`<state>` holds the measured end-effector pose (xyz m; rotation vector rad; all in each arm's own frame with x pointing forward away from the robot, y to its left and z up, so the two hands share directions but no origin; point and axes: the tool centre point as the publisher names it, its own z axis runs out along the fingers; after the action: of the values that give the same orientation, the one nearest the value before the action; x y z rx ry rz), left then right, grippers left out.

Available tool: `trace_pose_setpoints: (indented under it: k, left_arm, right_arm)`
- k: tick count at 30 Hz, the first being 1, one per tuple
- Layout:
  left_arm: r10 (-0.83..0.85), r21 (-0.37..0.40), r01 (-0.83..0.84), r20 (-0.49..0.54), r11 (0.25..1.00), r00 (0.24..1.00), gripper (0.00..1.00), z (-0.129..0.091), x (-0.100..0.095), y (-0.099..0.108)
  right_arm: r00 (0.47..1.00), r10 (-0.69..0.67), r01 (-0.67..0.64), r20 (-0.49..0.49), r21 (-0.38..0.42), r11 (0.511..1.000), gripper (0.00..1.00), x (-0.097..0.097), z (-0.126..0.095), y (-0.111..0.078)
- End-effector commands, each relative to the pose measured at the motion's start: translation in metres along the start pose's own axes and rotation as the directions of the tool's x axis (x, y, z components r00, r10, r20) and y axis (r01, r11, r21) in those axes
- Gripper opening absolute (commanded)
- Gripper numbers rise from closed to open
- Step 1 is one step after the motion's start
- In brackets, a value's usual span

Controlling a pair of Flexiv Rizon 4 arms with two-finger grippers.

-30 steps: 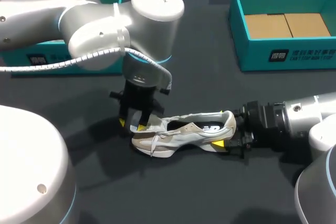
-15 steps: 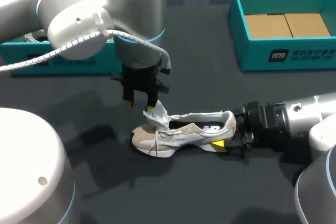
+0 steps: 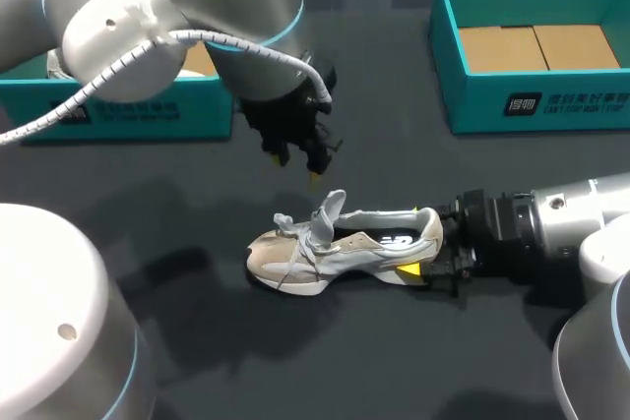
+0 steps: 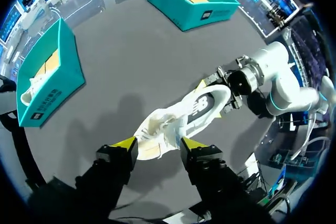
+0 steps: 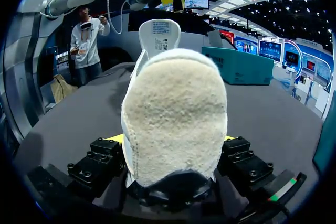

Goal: Take the shoe out of the shoebox, open the shoe tongue, remove and reinsert the insole, then place the shoe into the shoebox

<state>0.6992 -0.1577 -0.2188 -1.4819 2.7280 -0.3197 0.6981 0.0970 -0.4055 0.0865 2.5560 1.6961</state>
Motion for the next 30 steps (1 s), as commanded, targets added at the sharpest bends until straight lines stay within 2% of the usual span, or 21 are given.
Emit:
trace_pose_setpoints:
  k: [1,10,21,25,26,30]
  left_arm:
    - [0.086,-0.015,-0.087,-0.047,0.996,0.995,0.49,-0.010,0.013,-0.014]
    - [0.353,-0.029,-0.360,-0.135,0.932,0.926,0.45,-0.034,0.044,-0.032]
    - [0.633,-0.057,-0.649,-0.172,0.759,0.755,0.40,-0.041,0.072,-0.036]
    - [0.695,-0.064,-0.711,-0.170,0.700,0.699,0.16,-0.037,0.078,-0.033]
    - [0.707,-0.067,-0.723,-0.171,0.687,0.687,0.00,-0.036,0.079,-0.033]
    - [0.760,-0.069,-0.773,-0.148,0.631,0.633,0.00,-0.026,0.082,-0.029]
  right_arm:
    - [1.000,0.000,0.000,0.002,0.002,1.000,0.00,0.001,-0.001,0.001]
    - [1.000,0.000,0.000,0.002,0.002,1.000,0.00,0.001,-0.001,0.001]
    - [1.000,0.000,0.000,0.002,0.002,1.000,0.00,0.001,-0.001,0.001]
    - [1.000,0.000,0.000,0.002,0.002,1.000,0.00,0.001,-0.001,0.001]
    - [1.000,0.000,0.000,0.002,0.002,1.000,0.00,0.001,-0.001,0.001]
    - [1.000,0.000,0.000,0.002,0.002,1.000,0.00,0.001,-0.001,0.001]
